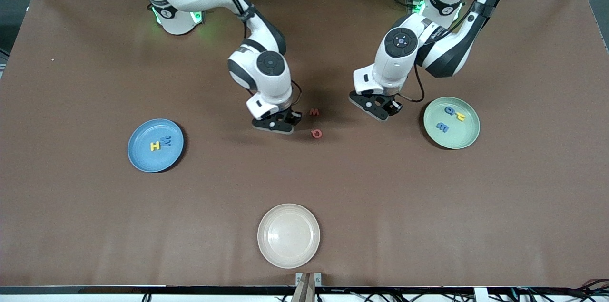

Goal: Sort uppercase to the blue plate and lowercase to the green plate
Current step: 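Release the g on the green plate while the right gripper grasps the R, then place the teal R on the blue plate while the left gripper reaches the w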

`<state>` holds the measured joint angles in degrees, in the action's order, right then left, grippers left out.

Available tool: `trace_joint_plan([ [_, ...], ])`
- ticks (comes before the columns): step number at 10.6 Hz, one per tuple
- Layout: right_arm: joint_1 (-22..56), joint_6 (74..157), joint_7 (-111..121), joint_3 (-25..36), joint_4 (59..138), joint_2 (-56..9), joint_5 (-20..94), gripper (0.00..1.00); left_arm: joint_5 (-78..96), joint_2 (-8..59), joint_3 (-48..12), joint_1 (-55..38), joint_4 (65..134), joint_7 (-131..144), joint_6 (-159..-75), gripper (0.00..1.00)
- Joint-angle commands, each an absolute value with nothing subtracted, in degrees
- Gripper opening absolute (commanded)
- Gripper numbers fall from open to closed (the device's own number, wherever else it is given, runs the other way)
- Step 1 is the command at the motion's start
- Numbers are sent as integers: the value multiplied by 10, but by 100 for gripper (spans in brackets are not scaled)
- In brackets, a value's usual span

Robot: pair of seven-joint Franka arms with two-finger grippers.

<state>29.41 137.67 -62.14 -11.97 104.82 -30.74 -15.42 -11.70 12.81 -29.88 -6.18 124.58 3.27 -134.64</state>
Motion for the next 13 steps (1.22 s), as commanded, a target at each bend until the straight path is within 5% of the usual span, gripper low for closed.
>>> trace_joint_plan([
  [1,217,1317,-545,-145,1067,-237,-134,0,-129,148,-311,-82,1242,26,-1374,50],
  [5,82,1217,-327,-146,1089,-175,-98,0,-167,177,-322,-112,1226,-51,-1417,50],
  [13,-59,1204,-68,-93,1121,-178,-81,0,-253,294,-362,-140,1151,-153,-1463,47],
])
